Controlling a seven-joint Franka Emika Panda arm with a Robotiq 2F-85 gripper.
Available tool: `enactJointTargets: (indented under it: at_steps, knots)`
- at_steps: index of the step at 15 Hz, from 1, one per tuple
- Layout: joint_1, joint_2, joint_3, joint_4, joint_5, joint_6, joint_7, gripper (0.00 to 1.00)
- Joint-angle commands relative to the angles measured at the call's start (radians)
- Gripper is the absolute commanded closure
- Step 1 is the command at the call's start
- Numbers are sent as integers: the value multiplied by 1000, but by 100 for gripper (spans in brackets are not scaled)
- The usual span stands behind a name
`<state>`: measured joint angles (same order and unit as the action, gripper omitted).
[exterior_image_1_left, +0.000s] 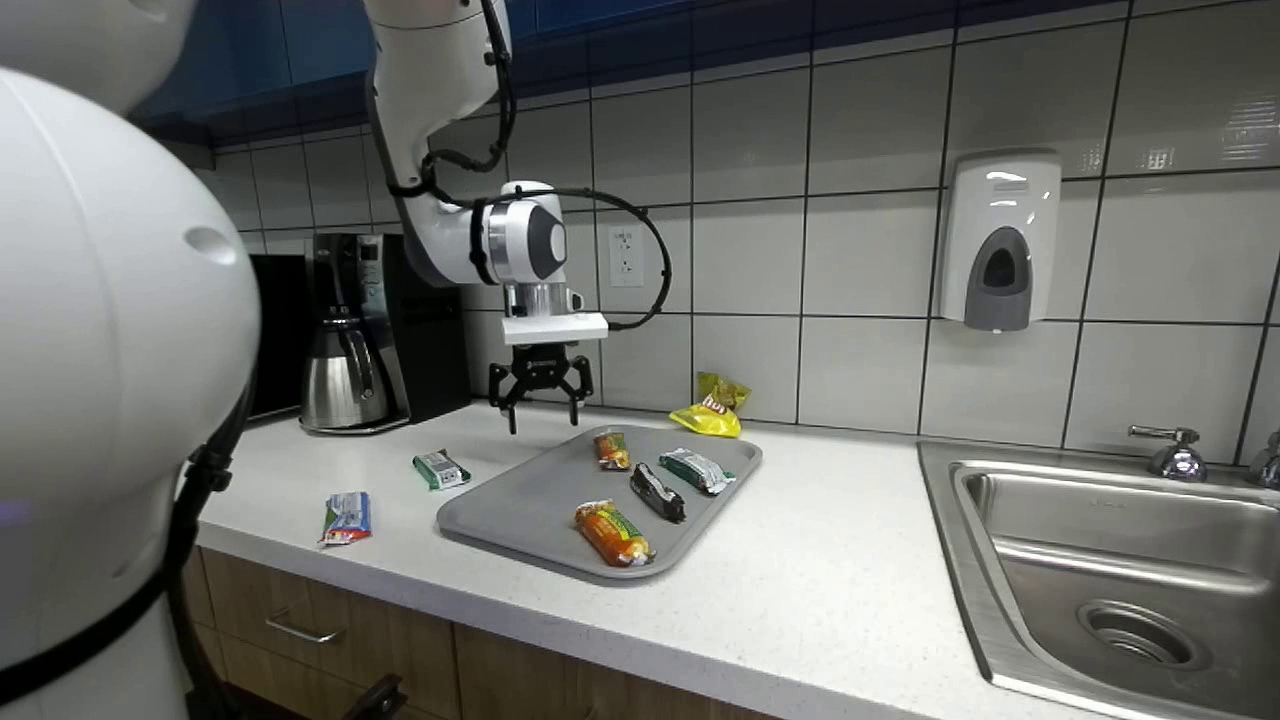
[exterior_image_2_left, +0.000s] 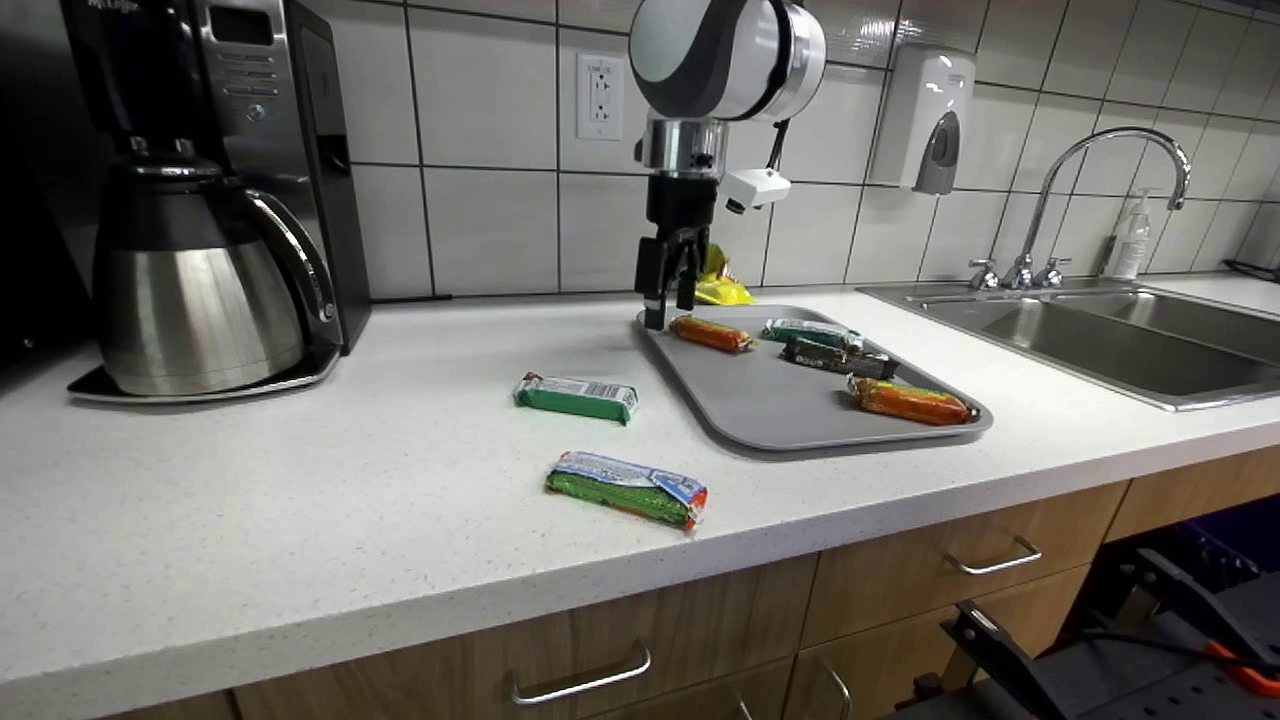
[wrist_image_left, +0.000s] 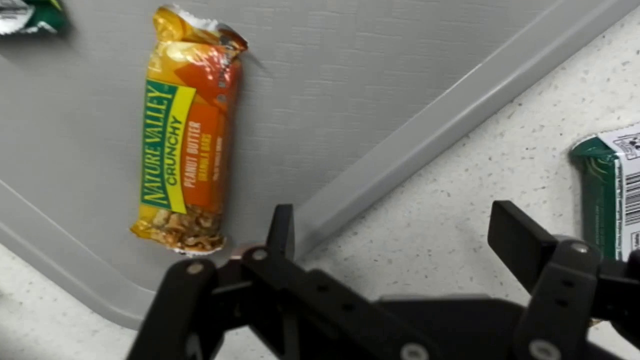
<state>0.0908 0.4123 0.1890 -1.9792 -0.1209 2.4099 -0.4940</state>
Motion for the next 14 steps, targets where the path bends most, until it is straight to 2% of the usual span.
enactJointTargets:
  at_steps: [1, 14]
  knots:
    - [4, -57, 33, -81, -11, 50, -51, 0]
    - [50, -90, 103, -152, -14, 91, -168, 0]
